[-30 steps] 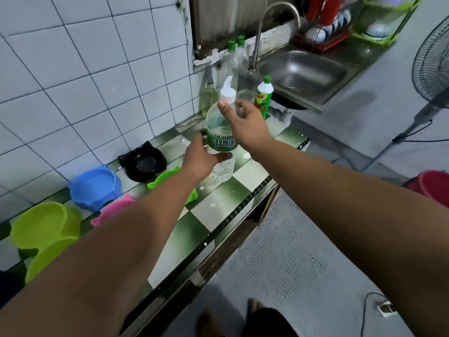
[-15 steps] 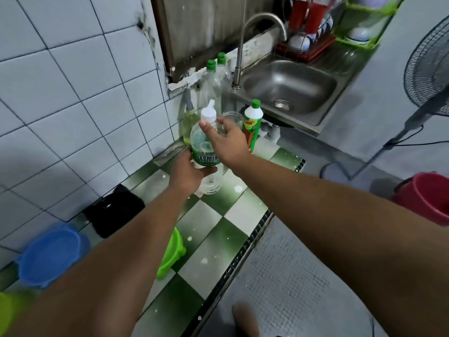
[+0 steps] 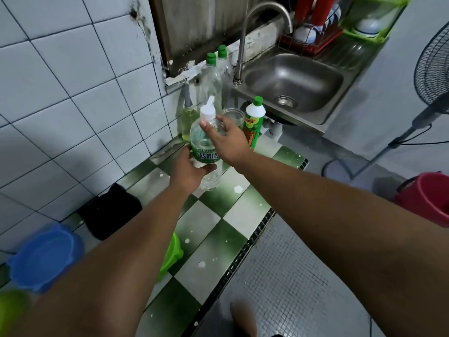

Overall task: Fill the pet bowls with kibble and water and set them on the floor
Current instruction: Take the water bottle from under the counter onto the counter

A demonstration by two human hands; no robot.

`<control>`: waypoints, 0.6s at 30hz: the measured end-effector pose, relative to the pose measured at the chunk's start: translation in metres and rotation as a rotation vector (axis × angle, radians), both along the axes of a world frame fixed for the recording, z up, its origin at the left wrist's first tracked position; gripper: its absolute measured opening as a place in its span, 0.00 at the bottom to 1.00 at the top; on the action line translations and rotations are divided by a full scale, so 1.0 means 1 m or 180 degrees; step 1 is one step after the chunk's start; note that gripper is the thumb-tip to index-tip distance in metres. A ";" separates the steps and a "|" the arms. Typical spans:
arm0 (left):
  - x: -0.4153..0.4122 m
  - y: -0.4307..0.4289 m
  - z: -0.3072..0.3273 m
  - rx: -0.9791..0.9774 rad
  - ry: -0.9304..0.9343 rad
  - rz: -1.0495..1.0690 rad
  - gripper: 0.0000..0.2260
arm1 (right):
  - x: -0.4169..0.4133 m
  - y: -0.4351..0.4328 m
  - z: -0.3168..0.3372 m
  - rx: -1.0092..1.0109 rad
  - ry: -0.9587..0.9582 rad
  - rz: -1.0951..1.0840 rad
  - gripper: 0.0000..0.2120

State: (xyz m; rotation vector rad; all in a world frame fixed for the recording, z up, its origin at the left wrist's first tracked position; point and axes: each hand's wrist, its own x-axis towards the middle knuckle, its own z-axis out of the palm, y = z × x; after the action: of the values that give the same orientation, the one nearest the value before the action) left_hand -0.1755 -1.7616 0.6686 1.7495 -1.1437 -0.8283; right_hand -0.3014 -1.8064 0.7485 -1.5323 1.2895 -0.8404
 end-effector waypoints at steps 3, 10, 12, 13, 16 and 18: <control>-0.003 0.004 0.006 0.0041 0.0055 0.0023 0.33 | 0.000 0.005 0.001 -0.0234 0.0142 -0.0216 0.43; 0.002 0.036 0.021 -0.0080 -0.0129 0.0043 0.42 | -0.005 0.034 0.011 -0.0937 0.0558 -0.0684 0.36; 0.005 0.054 0.024 -0.0083 -0.0193 0.0031 0.45 | -0.002 0.056 0.012 -0.1188 0.0593 -0.0759 0.32; 0.007 0.065 0.025 -0.0081 -0.0226 0.0062 0.45 | 0.000 0.069 0.011 -0.1310 0.0636 -0.0740 0.31; 0.011 0.103 0.034 -0.0142 -0.0195 0.0067 0.40 | 0.013 0.109 0.002 -0.1561 0.0620 -0.0516 0.27; 0.016 0.131 0.040 -0.0149 -0.0230 0.0162 0.35 | 0.025 0.135 -0.002 -0.1641 0.0562 -0.0295 0.26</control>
State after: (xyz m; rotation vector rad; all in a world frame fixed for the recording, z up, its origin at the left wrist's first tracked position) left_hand -0.1599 -1.6307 0.7082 1.7749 -1.1519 -0.7075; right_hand -0.2762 -1.6718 0.7465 -1.9965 1.3425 -1.1841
